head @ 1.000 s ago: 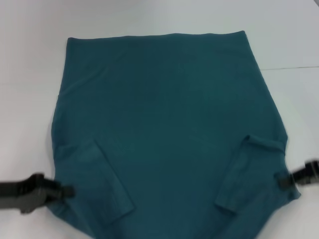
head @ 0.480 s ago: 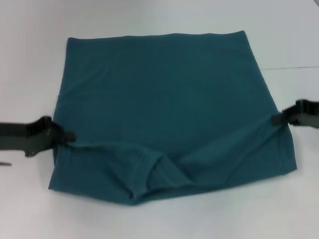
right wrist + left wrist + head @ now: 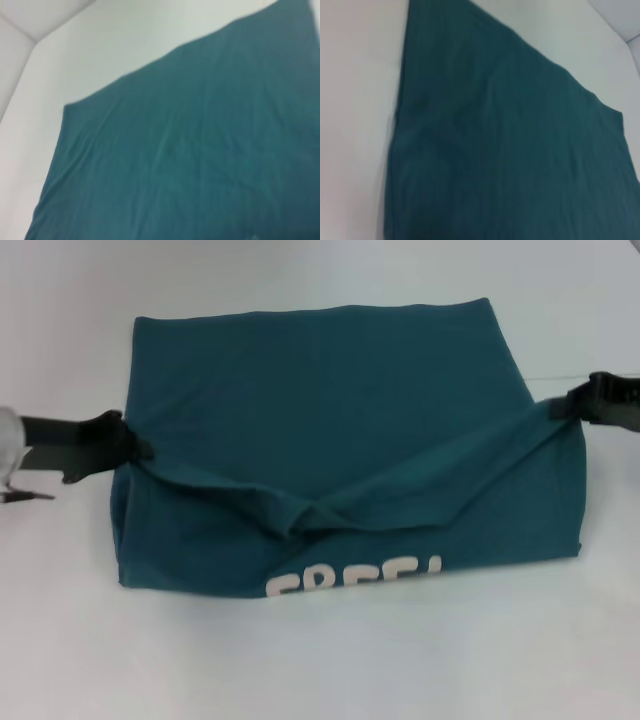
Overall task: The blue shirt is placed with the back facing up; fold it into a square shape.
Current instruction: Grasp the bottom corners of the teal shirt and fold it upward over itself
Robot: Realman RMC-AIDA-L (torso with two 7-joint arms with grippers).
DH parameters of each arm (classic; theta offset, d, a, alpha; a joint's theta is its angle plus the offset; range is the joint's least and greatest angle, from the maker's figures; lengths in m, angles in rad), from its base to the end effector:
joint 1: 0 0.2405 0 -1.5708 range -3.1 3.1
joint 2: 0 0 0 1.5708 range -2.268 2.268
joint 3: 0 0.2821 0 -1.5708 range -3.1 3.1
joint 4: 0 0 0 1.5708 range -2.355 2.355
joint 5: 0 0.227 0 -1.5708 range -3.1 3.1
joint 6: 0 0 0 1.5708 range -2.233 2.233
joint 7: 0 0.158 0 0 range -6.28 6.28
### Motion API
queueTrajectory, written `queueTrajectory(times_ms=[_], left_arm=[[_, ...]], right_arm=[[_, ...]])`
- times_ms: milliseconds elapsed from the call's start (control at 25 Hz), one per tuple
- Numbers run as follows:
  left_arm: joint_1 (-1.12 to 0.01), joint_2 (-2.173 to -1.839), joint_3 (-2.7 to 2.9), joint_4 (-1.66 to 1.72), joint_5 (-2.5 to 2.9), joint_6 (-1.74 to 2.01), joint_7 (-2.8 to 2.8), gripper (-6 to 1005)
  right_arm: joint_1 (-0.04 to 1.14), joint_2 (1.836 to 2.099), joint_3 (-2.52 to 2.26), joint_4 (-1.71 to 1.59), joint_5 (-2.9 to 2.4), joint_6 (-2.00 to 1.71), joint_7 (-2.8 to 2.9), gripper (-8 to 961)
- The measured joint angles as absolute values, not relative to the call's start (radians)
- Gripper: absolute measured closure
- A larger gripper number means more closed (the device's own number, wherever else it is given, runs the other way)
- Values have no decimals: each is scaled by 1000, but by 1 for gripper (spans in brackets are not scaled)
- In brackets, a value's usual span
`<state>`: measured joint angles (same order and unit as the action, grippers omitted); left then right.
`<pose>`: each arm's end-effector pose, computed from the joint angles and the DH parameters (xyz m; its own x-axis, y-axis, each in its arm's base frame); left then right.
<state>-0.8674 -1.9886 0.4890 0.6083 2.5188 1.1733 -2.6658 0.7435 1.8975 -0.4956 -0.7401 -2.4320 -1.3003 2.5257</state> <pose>-0.2703 0.4838 0.0207 0.0396 0.8531 0.5202 0.9973 -0.0013 -0.0737 0.3084 0.4643 0.0967 0.1656 -0.8028 -0.5728 -0.9831 -0.0885 -0.1602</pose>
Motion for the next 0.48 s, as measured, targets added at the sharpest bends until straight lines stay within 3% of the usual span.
queueTrajectory(times_ms=[200,480], left_arm=[[-897,-2004,552,577,2524,1048,-2666,983],[-904,-2019,626,565,2518,959,-2666,983]], right_arm=[[757,1921,-576,-710,-2432,-1160,2519,877],[785,1933,-692,-620,-2438,-977,2525,875]])
